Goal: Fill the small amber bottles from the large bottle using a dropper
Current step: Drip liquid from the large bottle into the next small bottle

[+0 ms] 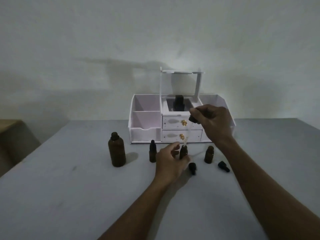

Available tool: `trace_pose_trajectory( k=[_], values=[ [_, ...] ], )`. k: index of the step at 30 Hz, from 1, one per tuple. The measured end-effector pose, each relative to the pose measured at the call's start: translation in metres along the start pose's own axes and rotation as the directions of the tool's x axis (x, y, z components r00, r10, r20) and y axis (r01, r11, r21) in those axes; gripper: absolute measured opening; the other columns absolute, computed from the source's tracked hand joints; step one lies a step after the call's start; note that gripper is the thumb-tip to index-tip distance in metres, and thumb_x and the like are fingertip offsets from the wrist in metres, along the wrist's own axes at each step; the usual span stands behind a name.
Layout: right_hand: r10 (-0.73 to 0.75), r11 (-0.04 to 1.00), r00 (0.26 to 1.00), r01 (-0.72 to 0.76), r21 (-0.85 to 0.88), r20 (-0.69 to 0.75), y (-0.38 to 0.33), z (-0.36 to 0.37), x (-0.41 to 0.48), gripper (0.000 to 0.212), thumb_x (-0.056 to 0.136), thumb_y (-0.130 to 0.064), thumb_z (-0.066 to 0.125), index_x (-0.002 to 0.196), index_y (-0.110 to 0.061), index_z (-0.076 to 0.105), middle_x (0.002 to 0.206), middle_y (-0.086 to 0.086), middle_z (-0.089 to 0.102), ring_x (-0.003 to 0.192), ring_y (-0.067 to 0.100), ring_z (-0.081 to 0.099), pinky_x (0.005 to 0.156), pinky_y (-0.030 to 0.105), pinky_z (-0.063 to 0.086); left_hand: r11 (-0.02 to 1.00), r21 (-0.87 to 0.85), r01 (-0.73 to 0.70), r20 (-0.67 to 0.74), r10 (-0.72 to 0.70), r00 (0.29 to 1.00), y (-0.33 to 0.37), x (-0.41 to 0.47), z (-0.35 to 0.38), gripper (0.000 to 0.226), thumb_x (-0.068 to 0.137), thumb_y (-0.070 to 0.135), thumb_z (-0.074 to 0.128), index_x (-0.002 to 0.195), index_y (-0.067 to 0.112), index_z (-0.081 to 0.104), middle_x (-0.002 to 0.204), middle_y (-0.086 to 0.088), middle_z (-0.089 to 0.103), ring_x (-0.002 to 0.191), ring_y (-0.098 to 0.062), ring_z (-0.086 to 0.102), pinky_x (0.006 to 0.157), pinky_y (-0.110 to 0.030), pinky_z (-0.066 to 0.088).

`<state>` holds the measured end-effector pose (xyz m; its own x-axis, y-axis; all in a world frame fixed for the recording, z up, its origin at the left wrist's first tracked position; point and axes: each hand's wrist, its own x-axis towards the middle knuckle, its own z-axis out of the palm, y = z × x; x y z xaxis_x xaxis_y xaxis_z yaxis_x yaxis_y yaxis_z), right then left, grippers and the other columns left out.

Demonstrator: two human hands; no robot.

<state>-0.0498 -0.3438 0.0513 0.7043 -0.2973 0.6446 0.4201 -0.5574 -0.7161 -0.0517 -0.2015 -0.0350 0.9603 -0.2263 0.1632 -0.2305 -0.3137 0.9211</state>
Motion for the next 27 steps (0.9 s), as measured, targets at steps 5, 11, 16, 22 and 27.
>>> trace_pose_trajectory(
  k=[5, 11, 16, 22, 27],
  values=[
    [0.002, 1.0, 1.0, -0.002, -0.001, 0.007, 0.008, 0.003, 0.001, 0.017, 0.087, -0.026, 0.073, 0.094, -0.01, 0.076, 0.078, -0.002, 0.075, 0.069, 0.002, 0.072, 0.068, 0.013, 0.056, 0.998, 0.007, -0.055, -0.006, 0.055, 0.998, 0.0, 0.005, 0.0, 0.05, 0.078, 0.022, 0.078, 0.124, 0.017, 0.061, 0.123, 0.004, 0.064, 0.111, -0.012, 0.059, 0.09, -0.017, 0.044],
    [-0.015, 0.999, 1.0, 0.015, -0.039, 0.002, 0.012, 0.003, 0.001, 0.015, 0.087, -0.027, 0.073, 0.091, -0.013, 0.076, 0.075, -0.006, 0.074, 0.069, 0.003, 0.072, 0.069, 0.015, 0.058, 0.995, 0.011, -0.098, -0.032, 0.098, 0.995, -0.003, 0.006, 0.001, 0.041, 0.077, 0.02, 0.079, 0.116, 0.015, 0.068, 0.112, 0.006, 0.069, 0.101, -0.009, 0.064, 0.091, -0.019, 0.049],
    [-0.04, 0.998, 0.999, 0.04, -0.042, 0.0, 0.011, 0.007, 0.0, 0.012, 0.086, -0.025, 0.073, 0.085, -0.013, 0.074, 0.069, -0.011, 0.071, 0.064, 0.001, 0.071, 0.068, 0.014, 0.057, 0.994, 0.035, -0.099, -0.034, 0.1, 0.994, -0.005, 0.008, 0.002, 0.038, 0.08, 0.017, 0.077, 0.117, 0.017, 0.068, 0.114, 0.005, 0.069, 0.104, -0.01, 0.064, 0.095, -0.02, 0.048],
    [-0.085, 0.996, 0.996, 0.085, -0.035, -0.002, 0.006, 0.009, -0.004, 0.014, 0.087, -0.017, 0.073, 0.082, -0.005, 0.073, 0.066, -0.013, 0.068, 0.061, -0.006, 0.068, 0.065, 0.003, 0.048, 0.995, 0.009, -0.098, -0.033, 0.098, 0.995, -0.007, 0.008, 0.002, 0.036, 0.081, 0.013, 0.075, 0.116, 0.017, 0.068, 0.115, 0.003, 0.07, 0.105, -0.011, 0.064, 0.098, -0.028, 0.049],
    [-0.092, 0.994, 0.996, 0.092, -0.066, 0.003, 0.006, 0.011, -0.004, 0.011, 0.087, -0.02, 0.073, 0.08, -0.013, 0.071, 0.066, -0.018, 0.066, 0.064, -0.005, 0.068, 0.07, 0.001, 0.047, 0.992, -0.002, -0.123, -0.047, 0.123, 0.991, -0.009, 0.009, 0.002, 0.036, 0.08, 0.013, 0.076, 0.115, 0.017, 0.069, 0.113, 0.004, 0.07, 0.103, -0.009, 0.065, 0.096, -0.024, 0.05]
  ],
)
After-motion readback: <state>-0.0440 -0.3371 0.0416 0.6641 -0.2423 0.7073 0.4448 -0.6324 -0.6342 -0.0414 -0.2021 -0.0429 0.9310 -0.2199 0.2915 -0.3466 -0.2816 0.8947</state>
